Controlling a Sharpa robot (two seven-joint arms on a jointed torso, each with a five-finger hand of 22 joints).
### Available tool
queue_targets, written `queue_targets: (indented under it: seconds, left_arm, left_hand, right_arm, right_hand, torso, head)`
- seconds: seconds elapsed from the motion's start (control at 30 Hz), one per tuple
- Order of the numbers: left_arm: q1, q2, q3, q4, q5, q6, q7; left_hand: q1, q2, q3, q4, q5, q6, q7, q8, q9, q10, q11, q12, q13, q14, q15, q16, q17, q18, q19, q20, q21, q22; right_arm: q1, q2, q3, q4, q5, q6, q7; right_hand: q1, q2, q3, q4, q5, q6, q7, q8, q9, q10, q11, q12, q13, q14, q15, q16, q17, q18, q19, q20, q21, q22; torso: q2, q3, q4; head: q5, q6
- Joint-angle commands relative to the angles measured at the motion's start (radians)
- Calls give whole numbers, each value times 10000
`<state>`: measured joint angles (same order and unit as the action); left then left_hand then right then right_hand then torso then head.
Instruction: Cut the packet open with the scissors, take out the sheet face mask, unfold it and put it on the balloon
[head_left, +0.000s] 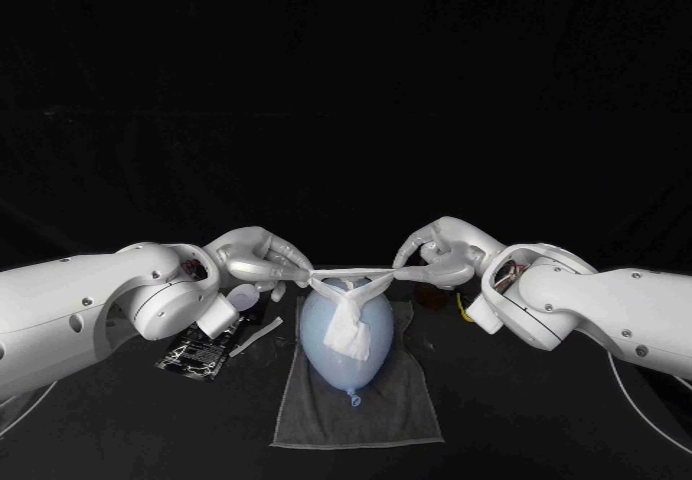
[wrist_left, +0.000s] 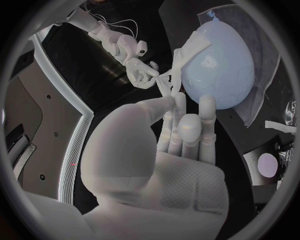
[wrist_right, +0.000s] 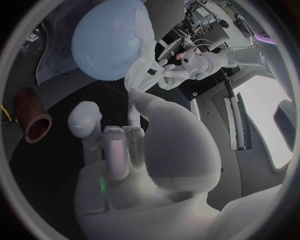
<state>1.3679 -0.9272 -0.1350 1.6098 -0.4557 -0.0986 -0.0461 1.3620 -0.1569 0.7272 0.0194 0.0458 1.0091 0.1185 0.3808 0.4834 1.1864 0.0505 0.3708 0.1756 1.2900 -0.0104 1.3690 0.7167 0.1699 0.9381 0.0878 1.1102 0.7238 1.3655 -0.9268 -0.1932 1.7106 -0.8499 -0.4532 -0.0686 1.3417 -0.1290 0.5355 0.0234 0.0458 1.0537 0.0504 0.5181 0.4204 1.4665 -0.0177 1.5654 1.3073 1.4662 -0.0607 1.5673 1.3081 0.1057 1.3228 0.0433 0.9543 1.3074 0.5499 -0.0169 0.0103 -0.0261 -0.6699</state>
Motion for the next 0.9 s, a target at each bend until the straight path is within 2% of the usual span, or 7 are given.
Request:
queue_targets:
  seconds: [0.03, 0.27, 0.3, 0.5, 0.9]
  left_arm:
    - [-7, 89, 6, -139, -323, -330, -446]
    - [-8, 336, 8, -382, -369, -412, -590]
    - [-8, 394, 8, -446, -375, -438, -623]
    - [-8, 636, 8, -750, -445, -533, -753]
    - [-7, 1149, 10, -1350, -478, -923, -1319]
  left_hand:
    - [19, 116, 29, 0, 34, 94, 7, 32, 171, 78, 1, 49, 11, 15, -34, 40, 16, 82, 46, -16, 31, 9]
    - [20, 113, 33, -3, 34, 98, 5, 35, 174, 82, -2, 52, 12, 19, -36, 42, 24, 83, 48, -16, 33, 10]
    - [20, 113, 33, -3, 34, 98, 5, 35, 174, 82, -2, 52, 12, 19, -36, 42, 24, 83, 48, -16, 33, 10]
    - [19, 108, 40, -6, 34, 104, 3, 40, 180, 90, -5, 57, 15, 23, -40, 43, 27, 86, 40, -18, 29, -1]
    - [13, 105, 47, -5, 34, 108, 3, 43, 185, 97, -6, 62, 17, 39, -42, 53, 62, 88, 38, -20, 28, -6]
  right_arm:
    - [-7, 155, 9, -241, -152, -425, -545]
    - [-8, 602, 18, -722, 61, -225, -621]
    - [-7, 691, 20, -813, 84, -136, -645]
    - [-7, 1011, 23, -1183, 141, 163, -750]
    - [-5, 1516, 25, -1866, 288, 315, -952]
  right_hand:
    - [-53, 35, 56, 6, 31, 58, -11, 45, 19, 1043, -28, 54, 2635, 1046, -99, 35, 2626, 85, -60, -3, -50, 1119]
    - [-58, 48, 72, 5, 30, 57, -10, 50, 21, 1043, -27, 54, 2635, 1046, -99, 35, 2626, 99, -89, -5, -122, 1100]
    - [-58, 48, 72, 5, 30, 57, -10, 50, 21, 1043, -27, 54, 2635, 1046, -99, 35, 2626, 99, -89, -5, -122, 1100]
    - [-64, 54, 84, 4, 30, 48, -8, 49, 21, 1043, -26, 54, 2635, 1046, -99, 35, 2626, 114, -125, -6, -211, 1078]
    - [-63, 67, 146, -30, 31, 11, 3, 51, 25, 1043, -20, 54, 2635, 1046, -98, 35, 2626, 135, -179, -9, -336, 1043]
  torso:
    - [2, 9, 13]
    - [2, -7, -1]
    - [-9, -2, 6]
    - [-17, -5, 11]
    - [-14, -2, 0]
  head:
    - [4, -41]
    - [23, -93]
    - [26, -132]
    - [30, -184]
    - [28, -278]
